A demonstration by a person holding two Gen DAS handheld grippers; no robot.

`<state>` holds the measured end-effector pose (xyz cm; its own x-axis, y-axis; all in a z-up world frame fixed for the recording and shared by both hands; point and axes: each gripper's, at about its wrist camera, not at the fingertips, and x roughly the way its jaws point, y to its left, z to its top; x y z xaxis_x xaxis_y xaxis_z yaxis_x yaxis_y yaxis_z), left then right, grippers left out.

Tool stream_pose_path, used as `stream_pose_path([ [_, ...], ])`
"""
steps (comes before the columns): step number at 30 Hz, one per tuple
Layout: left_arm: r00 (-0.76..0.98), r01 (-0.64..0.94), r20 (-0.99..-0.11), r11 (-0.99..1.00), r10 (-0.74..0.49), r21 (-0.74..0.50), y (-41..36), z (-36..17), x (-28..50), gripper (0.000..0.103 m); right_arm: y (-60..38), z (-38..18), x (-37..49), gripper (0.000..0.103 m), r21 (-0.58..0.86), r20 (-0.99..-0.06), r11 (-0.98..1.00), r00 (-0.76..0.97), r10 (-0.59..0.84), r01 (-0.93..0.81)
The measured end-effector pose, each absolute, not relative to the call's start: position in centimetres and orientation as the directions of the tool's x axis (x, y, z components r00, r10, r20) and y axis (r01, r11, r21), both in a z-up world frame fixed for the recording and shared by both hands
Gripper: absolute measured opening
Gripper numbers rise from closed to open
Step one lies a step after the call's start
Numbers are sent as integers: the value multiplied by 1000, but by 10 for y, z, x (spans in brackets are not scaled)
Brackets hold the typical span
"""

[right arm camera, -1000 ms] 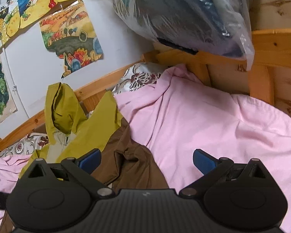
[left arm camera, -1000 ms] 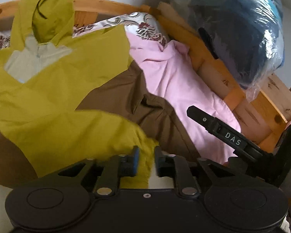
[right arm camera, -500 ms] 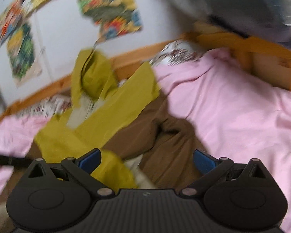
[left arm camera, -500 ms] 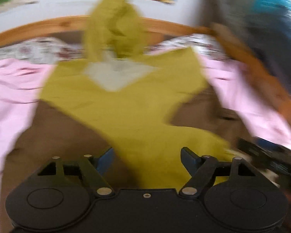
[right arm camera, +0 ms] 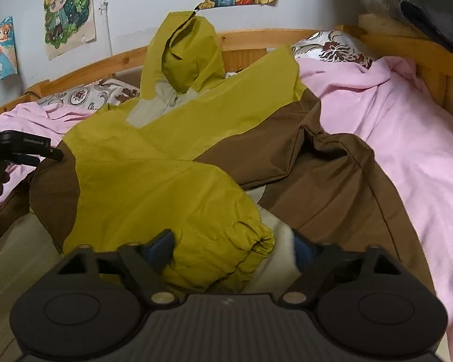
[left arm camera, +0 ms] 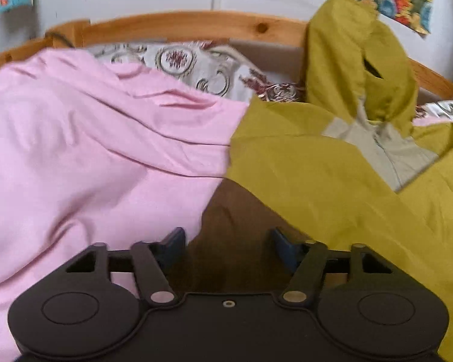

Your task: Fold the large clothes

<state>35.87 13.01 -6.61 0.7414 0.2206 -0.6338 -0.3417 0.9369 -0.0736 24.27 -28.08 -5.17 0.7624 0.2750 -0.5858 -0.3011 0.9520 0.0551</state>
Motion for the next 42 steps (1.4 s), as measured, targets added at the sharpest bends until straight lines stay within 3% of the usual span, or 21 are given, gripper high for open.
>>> stream_pose_path([
  [2,741,-324,-644,941,191,-94,135,-72,369,29,-280,-51,243,65,50,-581,955,768,267,-294],
  [6,753,-328,-616,944,232,-46,136,-80,372,9,-276,-49,247,23,36,-561,952,782,271,-304],
  [7,758,-333,-605,942,244,-37,136,-81,370,2,-274,-48,249,22,36,-554,949,784,281,-314],
  [13,794,-379,-524,925,309,-28,139,-79,357,0,-260,-33,252,21,-66,-485,939,833,266,-339],
  [16,781,-372,-537,928,318,7,137,-80,360,4,-252,-33,259,22,-117,-492,928,832,256,-354],
  [19,787,-380,-517,925,338,25,132,-72,355,19,-249,-42,268,26,-167,-547,923,811,205,-346],
  [20,794,-379,-501,925,343,31,129,-69,352,23,-251,-43,270,30,-158,-560,929,805,196,-336],
  [22,822,-349,-471,937,320,27,122,-61,348,43,-259,-35,273,37,-85,-573,942,789,221,-326],
  [24,847,-318,-445,948,292,16,115,-55,350,52,-265,-27,278,51,-24,-581,939,770,266,-342],
  [26,868,-269,-431,963,246,9,107,-48,359,53,-266,-19,280,62,10,-569,938,769,291,-347],
  [28,881,-217,-428,976,202,14,99,-46,375,53,-262,-15,281,62,-1,-578,936,764,287,-352],
  [29,882,-193,-433,981,185,25,94,-46,386,53,-258,-17,282,54,-26,-587,933,761,276,-359],
  [30,878,-178,-446,983,177,40,90,-47,397,53,-252,-20,283,34,-76,-598,931,763,245,-358],
  [32,865,-156,-472,986,168,65,86,-58,420,53,-244,-25,284,31,-176,-606,922,776,175,-345],
  [37,833,-207,-516,977,200,46,92,-86,445,53,-241,-6,284,30,-245,-530,921,837,135,-303],
  [42,852,-208,-465,971,240,120,85,-98,438,62,-235,-25,302,38,-298,-611,889,785,101,-347],
])
